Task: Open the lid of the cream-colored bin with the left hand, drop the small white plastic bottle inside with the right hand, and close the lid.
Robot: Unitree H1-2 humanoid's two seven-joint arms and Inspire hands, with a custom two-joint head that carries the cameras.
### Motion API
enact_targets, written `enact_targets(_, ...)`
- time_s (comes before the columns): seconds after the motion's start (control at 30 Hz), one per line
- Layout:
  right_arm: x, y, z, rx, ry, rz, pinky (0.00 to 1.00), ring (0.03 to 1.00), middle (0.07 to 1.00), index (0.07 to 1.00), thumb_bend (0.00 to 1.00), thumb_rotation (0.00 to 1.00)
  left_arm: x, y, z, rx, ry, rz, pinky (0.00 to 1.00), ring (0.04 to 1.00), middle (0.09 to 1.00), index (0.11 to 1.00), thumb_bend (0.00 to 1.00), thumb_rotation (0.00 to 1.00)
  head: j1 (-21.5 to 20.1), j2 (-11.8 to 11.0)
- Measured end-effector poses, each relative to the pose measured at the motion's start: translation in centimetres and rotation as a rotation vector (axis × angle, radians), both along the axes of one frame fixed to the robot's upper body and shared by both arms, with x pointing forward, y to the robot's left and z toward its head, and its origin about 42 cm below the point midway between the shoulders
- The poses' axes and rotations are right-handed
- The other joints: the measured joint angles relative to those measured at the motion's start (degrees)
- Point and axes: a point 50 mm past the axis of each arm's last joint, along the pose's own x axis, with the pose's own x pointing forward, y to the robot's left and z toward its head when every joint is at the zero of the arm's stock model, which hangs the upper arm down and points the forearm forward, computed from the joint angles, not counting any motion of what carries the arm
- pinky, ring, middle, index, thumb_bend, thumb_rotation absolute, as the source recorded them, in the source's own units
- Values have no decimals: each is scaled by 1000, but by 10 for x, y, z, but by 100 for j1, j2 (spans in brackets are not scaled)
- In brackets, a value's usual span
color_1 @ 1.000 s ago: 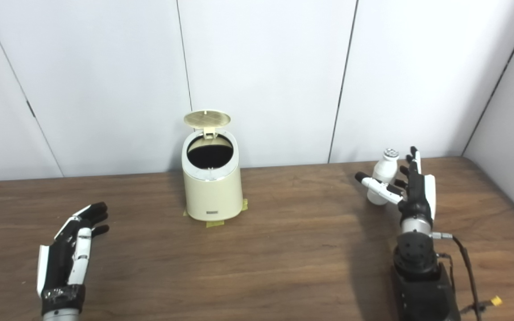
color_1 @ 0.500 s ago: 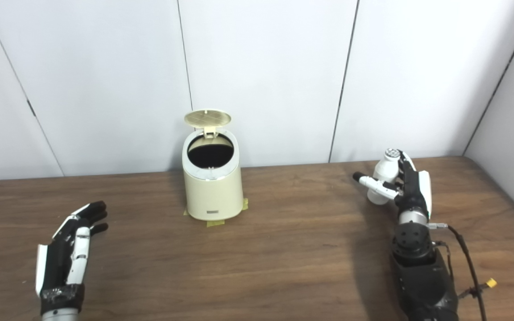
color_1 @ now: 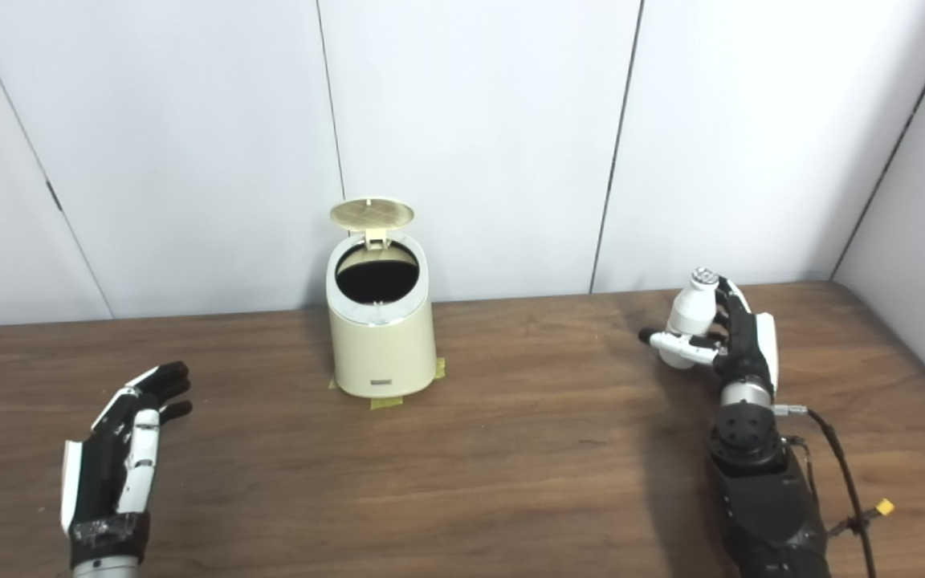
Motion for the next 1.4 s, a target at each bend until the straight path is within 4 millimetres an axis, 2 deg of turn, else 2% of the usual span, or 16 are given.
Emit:
enact_targets(0.17,0,-2,-2,-11,9,4,732,805,835,862,820,46,0,1,0,-1,-5,-1,743,793,783,752,132,748,9,9)
enact_targets(0.27,0,-3,-3,-41,16,9,717,784,815,826,810,7,0,2,0,1,-6,0,736,788,781,752,124,756,9,9)
enact_targets(0.4,1,-3,-4,-68,15,13,658,742,781,802,819,33,0,2,1,1,-6,0,738,787,779,752,122,752,26,9)
enact_targets(0.53,1,-7,-6,-77,6,16,655,733,769,788,818,37,-1,2,1,2,-6,0,748,792,781,754,130,750,44,9)
enact_targets(0.77,1,-7,-10,-143,-4,-15,571,644,685,697,772,0,-1,2,2,15,-9,7,728,784,775,747,118,746,88,-9)
enact_targets(0.8,0,-7,-11,-151,-8,-26,549,622,658,671,760,0,-1,2,2,17,-10,8,734,788,778,749,115,746,97,-9)
enact_targets(0.83,0,-8,-11,-154,-14,-38,534,604,633,584,640,57,-1,2,2,18,-10,9,736,790,780,752,116,747,97,0)
enact_targets(0.9,0,-10,-15,-164,-27,-65,494,552,521,508,550,11,-2,3,2,19,-10,13,736,791,782,755,121,750,97,0)
enact_targets(1.0,2,-12,-19,-183,-37,-113,455,469,493,495,522,1,-3,4,2,20,-11,19,727,786,777,749,116,749,123,9)
enact_targets(1.07,4,-13,-19,-185,-43,-136,440,453,491,497,519,0,-3,5,2,19,-11,23,726,786,776,748,117,744,114,17)
enact_targets(1.4,3,-13,-22,-177,-85,-136,416,440,490,498,518,0,-4,5,2,21,-11,23,722,784,775,747,119,735,70,9)
